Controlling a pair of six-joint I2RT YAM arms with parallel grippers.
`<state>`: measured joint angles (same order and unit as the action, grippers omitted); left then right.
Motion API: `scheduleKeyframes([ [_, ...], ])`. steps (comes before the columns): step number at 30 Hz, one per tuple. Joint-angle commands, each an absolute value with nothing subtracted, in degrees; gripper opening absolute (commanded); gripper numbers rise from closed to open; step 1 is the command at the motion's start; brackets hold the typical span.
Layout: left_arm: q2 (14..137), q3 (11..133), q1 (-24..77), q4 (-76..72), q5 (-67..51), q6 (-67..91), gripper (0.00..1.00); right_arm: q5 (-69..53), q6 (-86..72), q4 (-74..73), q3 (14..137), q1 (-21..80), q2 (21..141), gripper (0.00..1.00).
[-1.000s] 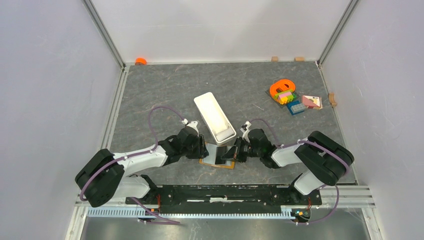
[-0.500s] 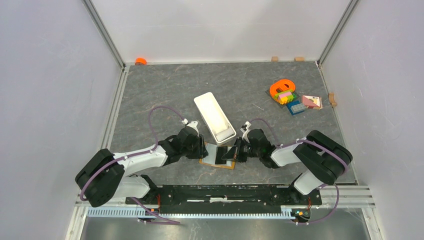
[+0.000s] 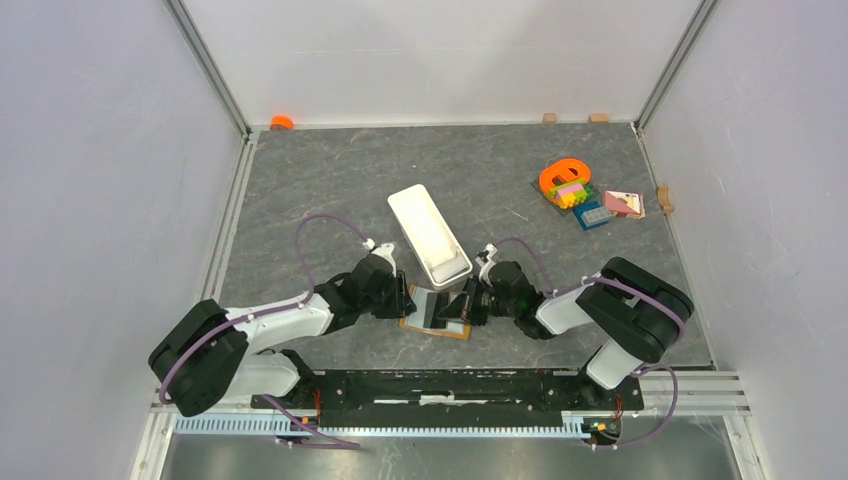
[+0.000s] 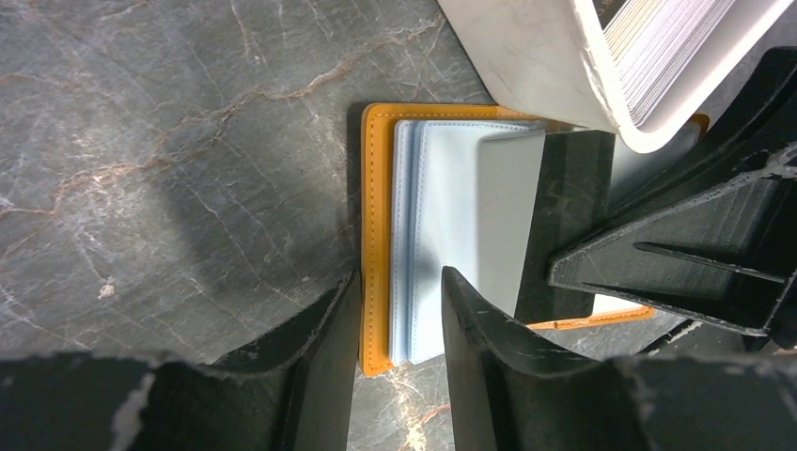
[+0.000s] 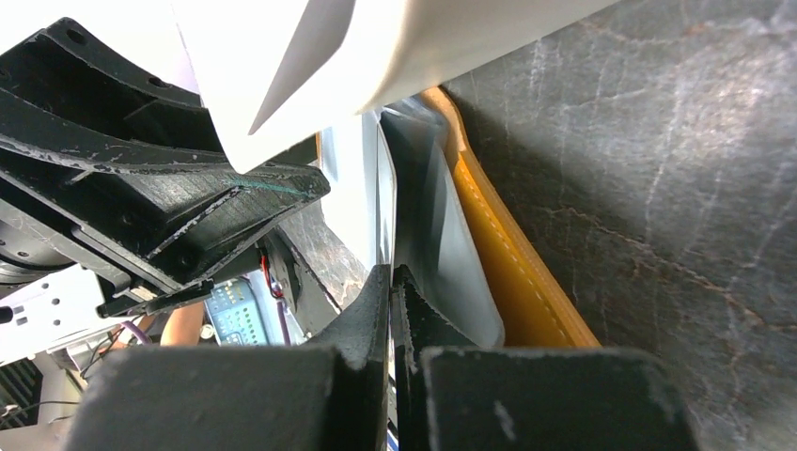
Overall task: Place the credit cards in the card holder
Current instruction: Insert the credit card into the card holder.
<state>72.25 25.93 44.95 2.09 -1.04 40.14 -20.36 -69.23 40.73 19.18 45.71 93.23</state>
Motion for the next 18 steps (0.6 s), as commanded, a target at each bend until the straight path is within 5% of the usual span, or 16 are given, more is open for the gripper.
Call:
scheduleKeyframes([
  [1, 72.23, 22.33, 45.35, 1.06, -8.07, 38.85, 0.44, -16.74, -68.41, 38.73, 20.00, 47.15, 94.06, 0.00],
  [12, 65.87, 21.18, 45.35, 3.89, -7.57, 39.70, 0.49, -8.21, -61.62, 24.00, 19.61, 47.90, 83.16, 0.11],
  [18, 63.36, 22.00, 45.35, 6.14, -7.36, 40.26, 0.58, -1.81, -57.57, 12.82, 22.31, 48.36, 76.63, 0.28],
])
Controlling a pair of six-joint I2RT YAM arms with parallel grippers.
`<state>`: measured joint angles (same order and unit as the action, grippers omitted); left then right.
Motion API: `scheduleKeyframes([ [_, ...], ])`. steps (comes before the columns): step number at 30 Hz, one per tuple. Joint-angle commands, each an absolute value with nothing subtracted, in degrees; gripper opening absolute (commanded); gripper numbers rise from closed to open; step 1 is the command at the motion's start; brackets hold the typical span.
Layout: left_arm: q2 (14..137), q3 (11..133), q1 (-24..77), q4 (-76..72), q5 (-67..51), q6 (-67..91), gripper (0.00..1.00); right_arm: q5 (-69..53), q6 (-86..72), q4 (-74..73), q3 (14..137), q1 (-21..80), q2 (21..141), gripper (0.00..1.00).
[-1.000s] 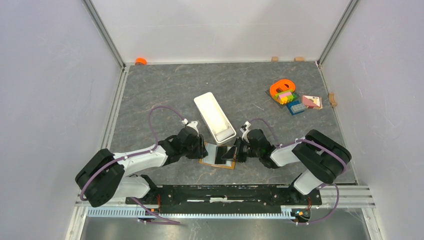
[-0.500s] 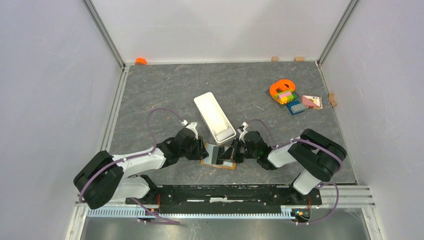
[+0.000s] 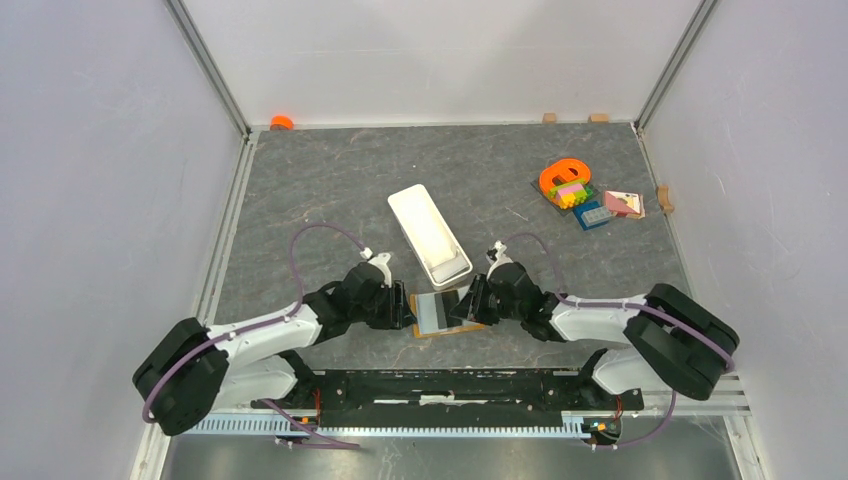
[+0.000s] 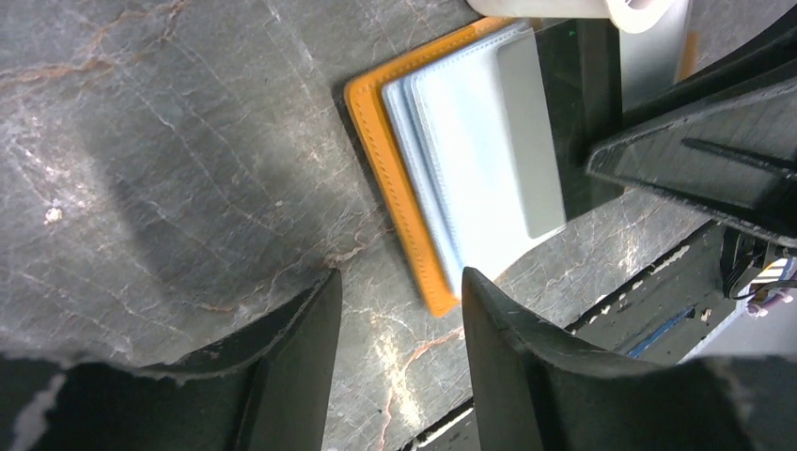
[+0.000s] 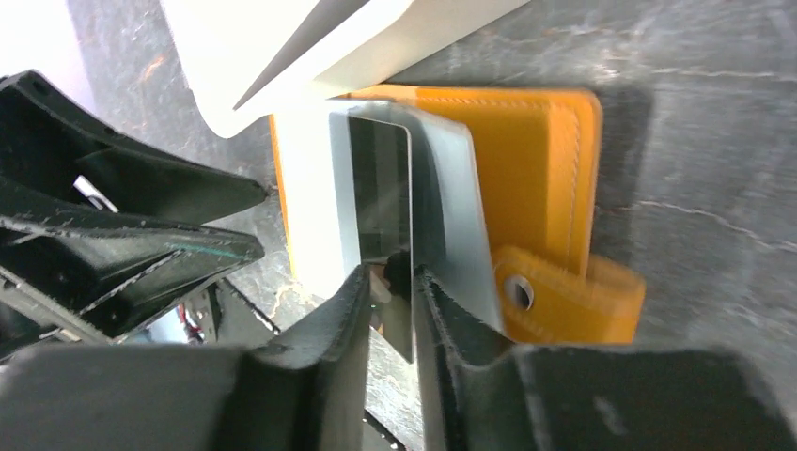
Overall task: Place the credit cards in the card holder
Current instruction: Insert the credit card into the card holder.
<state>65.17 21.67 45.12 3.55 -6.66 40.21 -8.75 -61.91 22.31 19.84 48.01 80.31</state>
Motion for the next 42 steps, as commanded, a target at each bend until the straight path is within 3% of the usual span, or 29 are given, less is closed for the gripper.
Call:
scheduleKeyframes([
  [1, 63.08, 22.12, 45.35, 6.30, -7.49, 40.34, 0.60, -0.93, -57.23, 11.49, 22.56, 48.42, 75.62, 0.33],
  [8, 59.47, 21.34, 45.35, 4.54, -8.86, 43.80, 0.64, 4.44, -49.15, 4.39, 26.04, 49.13, 69.98, 0.49],
  [15, 62.71, 18.01, 45.44, -4.11, -11.42, 49.22, 0.64, 0.69, -36.88, 0.18, 32.49, 49.11, 74.04, 0.61],
  [20, 66.34, 16.37, 45.52, -9.84, -12.23, 51.60, 0.62, -2.33, -35.29, 0.15, 33.67, 49.13, 77.40, 0.62],
  [34, 72.79, 16.35, 45.61, -14.93, -13.25, 52.04, 0.45, -6.16, -36.34, 1.27, 35.95, 52.91, 81.97, 0.51],
  [42, 72.11, 16.66, 45.62, -15.04, -13.01, 51.94, 0.43, -8.93, -36.65, 4.10, 39.29, 56.46, 83.38, 0.49],
])
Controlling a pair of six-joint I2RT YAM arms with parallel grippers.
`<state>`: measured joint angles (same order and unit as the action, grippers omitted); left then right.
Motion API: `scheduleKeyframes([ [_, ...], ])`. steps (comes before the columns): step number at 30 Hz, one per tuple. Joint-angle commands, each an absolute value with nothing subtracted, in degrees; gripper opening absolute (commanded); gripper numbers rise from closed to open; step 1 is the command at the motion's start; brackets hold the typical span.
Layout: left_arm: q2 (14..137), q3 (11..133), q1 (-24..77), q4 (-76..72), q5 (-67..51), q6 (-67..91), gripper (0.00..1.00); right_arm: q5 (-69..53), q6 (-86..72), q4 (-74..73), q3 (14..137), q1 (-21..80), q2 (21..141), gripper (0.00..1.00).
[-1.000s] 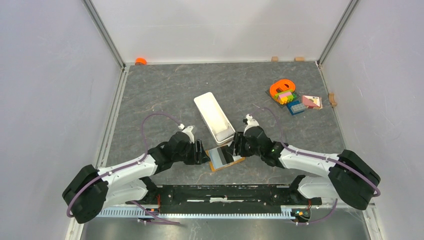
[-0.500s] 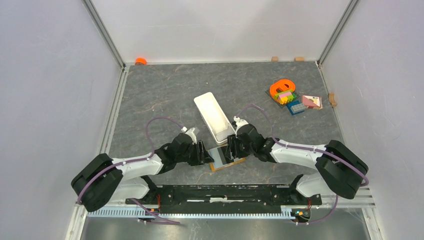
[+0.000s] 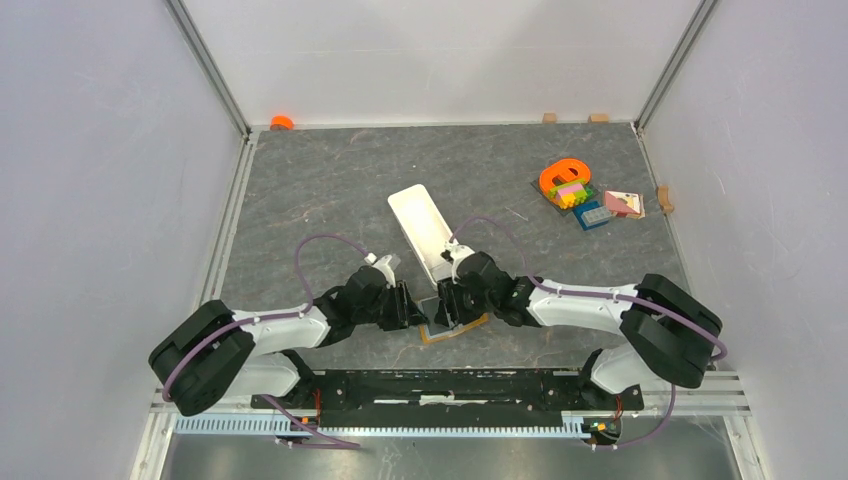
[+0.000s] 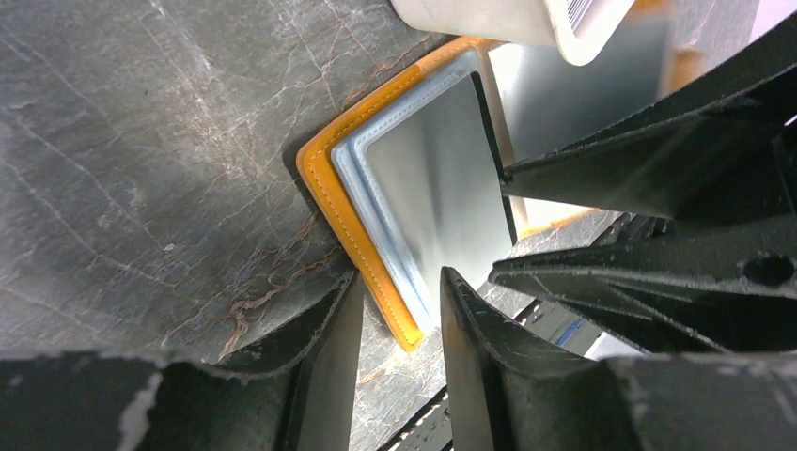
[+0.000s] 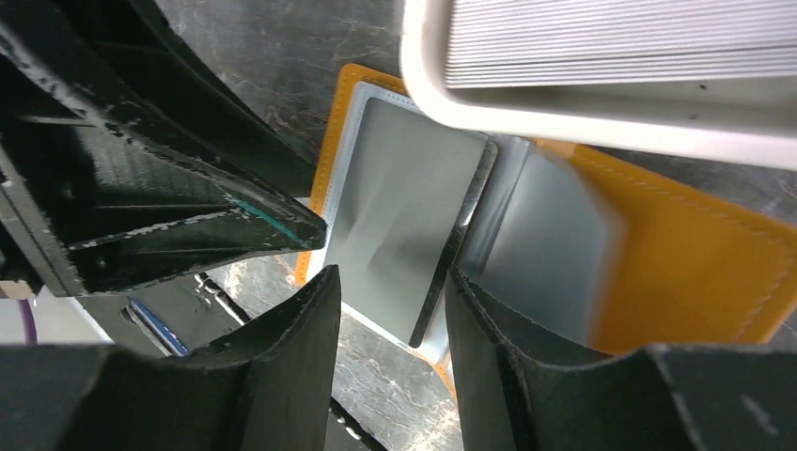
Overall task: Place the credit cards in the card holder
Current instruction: Insert the credit card into the card holder.
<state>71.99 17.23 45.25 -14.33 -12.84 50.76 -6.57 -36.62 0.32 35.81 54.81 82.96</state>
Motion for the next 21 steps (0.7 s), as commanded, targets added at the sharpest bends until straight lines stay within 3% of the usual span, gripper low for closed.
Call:
scheduleKeyframes([
  [1, 71.91, 16.70, 45.62, -15.03, -13.03, 51.94, 0.43, -8.83, -36.60, 4.00, 39.64, 56.88, 83.53, 0.49],
  [8, 68.45, 16.98, 45.61, -10.50, -10.69, 51.00, 0.45, -3.88, -33.92, -3.55, 42.43, 57.30, 80.44, 0.52],
  [17, 60.81, 16.88, 45.62, -4.23, -8.70, 50.77, 0.61, 6.20, -28.01, -15.97, 44.04, 54.69, 71.15, 0.76],
  [21, 60.06, 16.36, 45.62, -4.22, -9.26, 51.67, 0.63, 4.12, -26.82, -14.86, 39.46, 49.81, 68.22, 0.77],
])
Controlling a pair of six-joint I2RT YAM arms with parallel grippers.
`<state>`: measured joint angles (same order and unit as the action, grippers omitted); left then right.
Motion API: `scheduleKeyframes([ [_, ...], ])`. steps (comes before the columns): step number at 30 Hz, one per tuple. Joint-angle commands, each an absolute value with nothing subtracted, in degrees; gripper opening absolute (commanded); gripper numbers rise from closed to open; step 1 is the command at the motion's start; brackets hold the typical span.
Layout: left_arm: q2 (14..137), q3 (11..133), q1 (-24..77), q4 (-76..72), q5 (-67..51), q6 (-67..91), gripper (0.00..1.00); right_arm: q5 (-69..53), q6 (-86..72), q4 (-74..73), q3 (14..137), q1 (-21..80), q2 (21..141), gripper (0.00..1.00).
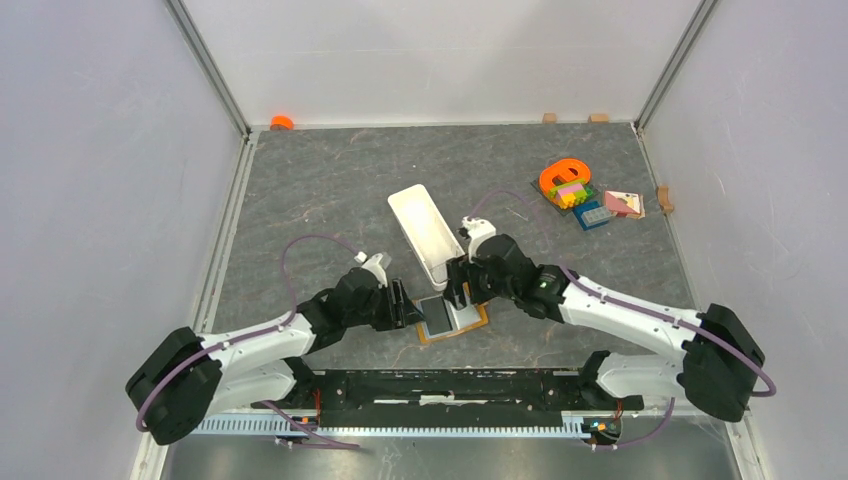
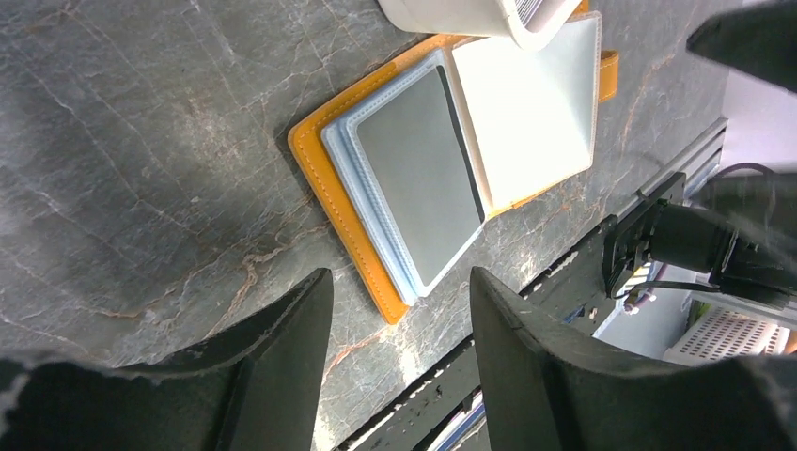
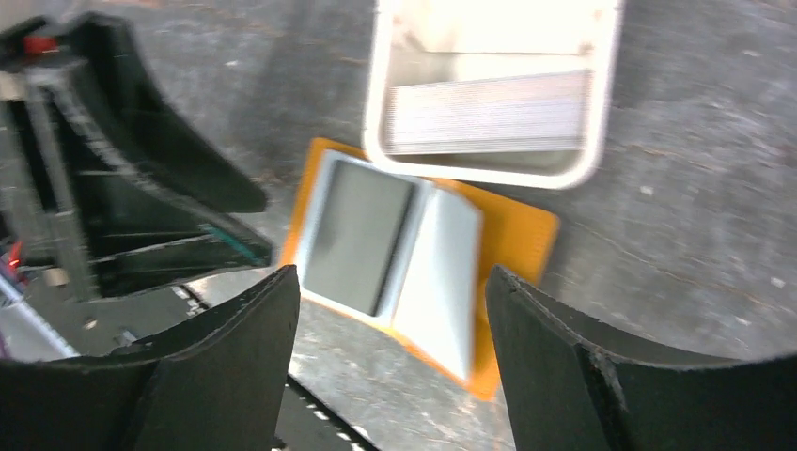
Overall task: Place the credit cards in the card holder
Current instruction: Close the card holder at the center of the board.
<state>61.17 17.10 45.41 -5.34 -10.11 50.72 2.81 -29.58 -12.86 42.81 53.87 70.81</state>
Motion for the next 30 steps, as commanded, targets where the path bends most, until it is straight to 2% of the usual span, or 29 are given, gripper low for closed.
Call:
scheduleKeyframes([
  [1, 60.12, 16.20, 45.62, -4.22, -9.23, 51.84, 0.63, 2.82, -26.55, -14.36, 38.15, 48.36, 67.46, 0.77],
  [6, 60.11, 15.64, 45.62, -4.48, -9.44, 52.38, 0.63, 0.18, -25.50, -12.35, 33.81, 42.32, 66.08, 0.73],
  [16, 61.50, 15.12, 45.62, -6.14, -10.11, 53.00, 0.62, -4.54, -25.73, -7.09, 30.69, 41.40, 68.76, 0.62],
  [20, 63.56, 14.99, 45.62, -8.32, -11.02, 53.16, 0.59, -6.98, -26.00, -4.44, 30.19, 41.12, 69.99, 0.48],
  [25, 65.91, 14.09, 46.32, -12.37, -11.51, 54.72, 0.56, -6.57, -26.19, -5.61, 31.32, 40.76, 69.30, 0.18],
  [30, 70.01, 15.64, 49.63, -16.30, -10.70, 55.72, 0.54, -4.50, -24.88, -10.94, 33.32, 40.39, 64.95, 0.00],
])
